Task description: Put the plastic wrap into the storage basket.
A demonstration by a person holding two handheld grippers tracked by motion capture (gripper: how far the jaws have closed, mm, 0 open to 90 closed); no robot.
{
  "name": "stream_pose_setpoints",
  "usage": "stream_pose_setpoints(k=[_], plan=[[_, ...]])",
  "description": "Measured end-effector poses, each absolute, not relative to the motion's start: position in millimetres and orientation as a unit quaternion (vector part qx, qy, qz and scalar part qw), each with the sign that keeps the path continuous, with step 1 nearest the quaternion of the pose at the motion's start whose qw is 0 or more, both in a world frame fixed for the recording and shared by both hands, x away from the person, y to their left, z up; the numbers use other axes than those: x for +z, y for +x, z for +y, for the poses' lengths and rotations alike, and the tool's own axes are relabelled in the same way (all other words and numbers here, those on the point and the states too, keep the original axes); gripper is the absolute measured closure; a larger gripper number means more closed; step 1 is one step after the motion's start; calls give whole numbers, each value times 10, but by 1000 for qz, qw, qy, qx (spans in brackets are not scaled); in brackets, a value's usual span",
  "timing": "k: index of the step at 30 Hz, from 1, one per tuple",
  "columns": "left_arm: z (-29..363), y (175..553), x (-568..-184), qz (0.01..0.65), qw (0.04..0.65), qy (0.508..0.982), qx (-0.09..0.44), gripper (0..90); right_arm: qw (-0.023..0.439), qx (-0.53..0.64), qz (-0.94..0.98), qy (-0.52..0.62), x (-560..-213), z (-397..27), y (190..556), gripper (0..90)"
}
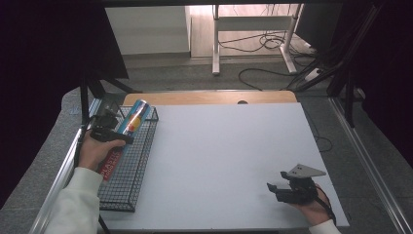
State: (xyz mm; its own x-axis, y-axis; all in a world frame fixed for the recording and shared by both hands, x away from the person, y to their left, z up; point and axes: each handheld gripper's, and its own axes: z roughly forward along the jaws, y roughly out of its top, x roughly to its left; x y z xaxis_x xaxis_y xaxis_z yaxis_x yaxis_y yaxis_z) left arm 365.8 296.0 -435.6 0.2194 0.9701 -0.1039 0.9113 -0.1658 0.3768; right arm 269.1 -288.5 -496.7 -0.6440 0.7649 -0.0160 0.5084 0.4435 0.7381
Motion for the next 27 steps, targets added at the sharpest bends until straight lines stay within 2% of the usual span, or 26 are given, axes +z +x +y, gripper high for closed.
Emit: stream_pose_setpoints(k=[14, 17, 21, 24, 27], plan=[[2913, 3717, -4715, 637, 134, 755, 72, 312, 175, 359, 832, 385, -4987, -2886, 2697, 306], [2830, 3708, -4765, 630, 111, 764, 89, 311, 175, 359, 832, 385, -4987, -2886, 2696, 305], [2799, 3714, -4853, 629, 117, 765, 70, 311, 176, 360, 831, 385, -4989, -2890, 2698, 305], [2753, 3731, -4984, 636, 92, 764, 67, 306, 177, 359, 832, 384, -4986, -2887, 2692, 305], [2743, 3681, -4891, 636, 113, 757, 98, 292, 177, 360, 831, 385, -4984, -2888, 2690, 305]])
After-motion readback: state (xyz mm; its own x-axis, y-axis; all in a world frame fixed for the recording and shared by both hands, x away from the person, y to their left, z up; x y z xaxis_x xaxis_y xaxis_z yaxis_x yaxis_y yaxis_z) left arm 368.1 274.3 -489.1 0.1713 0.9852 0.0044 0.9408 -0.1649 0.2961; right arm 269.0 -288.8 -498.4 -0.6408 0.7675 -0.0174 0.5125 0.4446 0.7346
